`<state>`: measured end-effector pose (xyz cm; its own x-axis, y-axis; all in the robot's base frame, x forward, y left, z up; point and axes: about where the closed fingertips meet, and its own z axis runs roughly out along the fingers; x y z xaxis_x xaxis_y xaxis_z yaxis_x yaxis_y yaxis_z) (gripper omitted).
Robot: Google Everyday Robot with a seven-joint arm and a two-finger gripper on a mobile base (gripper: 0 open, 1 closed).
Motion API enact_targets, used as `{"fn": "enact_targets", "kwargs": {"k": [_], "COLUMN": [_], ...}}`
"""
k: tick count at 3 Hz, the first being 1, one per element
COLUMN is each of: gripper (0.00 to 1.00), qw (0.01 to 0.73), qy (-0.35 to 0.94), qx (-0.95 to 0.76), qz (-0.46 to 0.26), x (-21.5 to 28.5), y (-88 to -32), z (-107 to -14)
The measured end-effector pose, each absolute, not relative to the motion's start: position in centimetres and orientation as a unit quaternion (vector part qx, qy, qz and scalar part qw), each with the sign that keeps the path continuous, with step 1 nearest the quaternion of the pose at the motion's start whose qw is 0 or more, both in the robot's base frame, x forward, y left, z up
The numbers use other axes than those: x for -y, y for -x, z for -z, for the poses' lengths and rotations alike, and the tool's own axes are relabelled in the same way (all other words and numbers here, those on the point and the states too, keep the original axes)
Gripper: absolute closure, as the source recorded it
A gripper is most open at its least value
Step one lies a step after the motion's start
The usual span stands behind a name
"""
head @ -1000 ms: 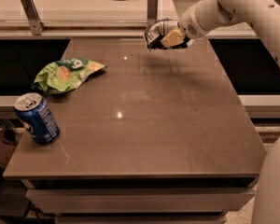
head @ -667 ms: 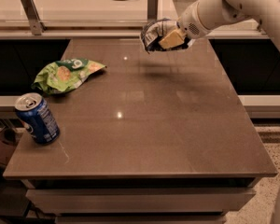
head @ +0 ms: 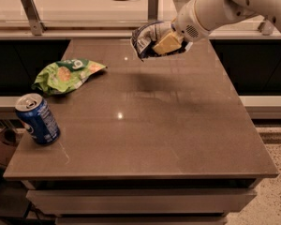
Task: Move blue chip bag near pepsi can
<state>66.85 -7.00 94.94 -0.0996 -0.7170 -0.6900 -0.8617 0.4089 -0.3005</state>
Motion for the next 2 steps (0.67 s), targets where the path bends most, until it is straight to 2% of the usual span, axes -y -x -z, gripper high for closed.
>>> {"fn": "enact_targets", "kwargs": {"k": [2], "gripper": [1.0], "qw": [0.386], "qy": [0.567], "qx": [-0.719], "qz": [-0.115], "x": [3.2], "y": [-61.0], "z": [-93.1]}}
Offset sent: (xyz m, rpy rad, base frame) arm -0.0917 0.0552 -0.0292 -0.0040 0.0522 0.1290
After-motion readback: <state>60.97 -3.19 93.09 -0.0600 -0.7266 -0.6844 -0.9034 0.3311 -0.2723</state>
